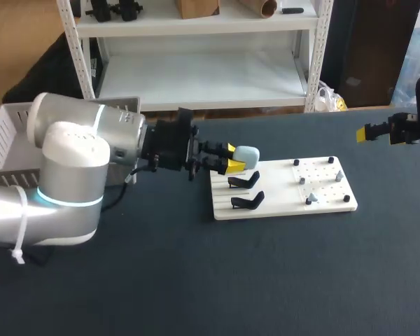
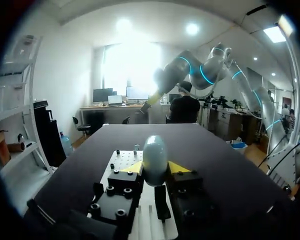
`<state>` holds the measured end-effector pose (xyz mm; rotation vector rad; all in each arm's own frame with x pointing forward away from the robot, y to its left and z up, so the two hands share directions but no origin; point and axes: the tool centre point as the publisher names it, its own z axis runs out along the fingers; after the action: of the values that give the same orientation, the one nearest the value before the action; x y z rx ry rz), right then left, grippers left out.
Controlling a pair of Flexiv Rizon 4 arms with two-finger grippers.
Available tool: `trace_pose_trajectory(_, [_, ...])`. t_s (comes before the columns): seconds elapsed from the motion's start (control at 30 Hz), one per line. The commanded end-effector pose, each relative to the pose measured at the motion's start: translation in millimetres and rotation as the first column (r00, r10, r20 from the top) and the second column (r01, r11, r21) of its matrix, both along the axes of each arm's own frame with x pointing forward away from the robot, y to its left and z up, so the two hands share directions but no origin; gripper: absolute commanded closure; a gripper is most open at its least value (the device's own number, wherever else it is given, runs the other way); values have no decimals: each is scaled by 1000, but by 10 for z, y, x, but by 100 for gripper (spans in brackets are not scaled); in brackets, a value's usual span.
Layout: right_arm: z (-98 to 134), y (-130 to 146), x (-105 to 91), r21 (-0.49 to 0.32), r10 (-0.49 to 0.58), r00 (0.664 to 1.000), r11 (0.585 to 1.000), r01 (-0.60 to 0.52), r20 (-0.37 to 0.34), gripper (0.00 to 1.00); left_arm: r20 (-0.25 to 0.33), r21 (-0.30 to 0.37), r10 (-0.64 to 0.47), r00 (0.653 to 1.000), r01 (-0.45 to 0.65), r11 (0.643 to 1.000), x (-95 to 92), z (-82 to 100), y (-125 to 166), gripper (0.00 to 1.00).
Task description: Pick up each earbud case from the left stands, insert the matching earbuds, close the lid, and place the case in the box.
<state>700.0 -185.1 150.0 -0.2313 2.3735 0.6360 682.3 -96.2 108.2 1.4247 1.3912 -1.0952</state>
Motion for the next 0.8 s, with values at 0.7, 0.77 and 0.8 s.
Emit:
trace_pose_trajectory(0.7, [0, 0, 0, 0, 0, 1000, 1000, 0, 0, 0, 14, -7, 46, 999, -46, 999, -60, 3, 14, 100])
trace_pose_trajectory(0.77, [0, 0, 0, 0, 0, 1000, 1000, 0, 0, 0, 14, -7, 46, 999, -46, 999, -60, 3, 14, 100])
trace_pose_trajectory(0.8, [0, 0, 0, 0, 0, 1000, 1000, 0, 0, 0, 30, -19, 45, 999, -44, 999, -93, 31, -9, 100])
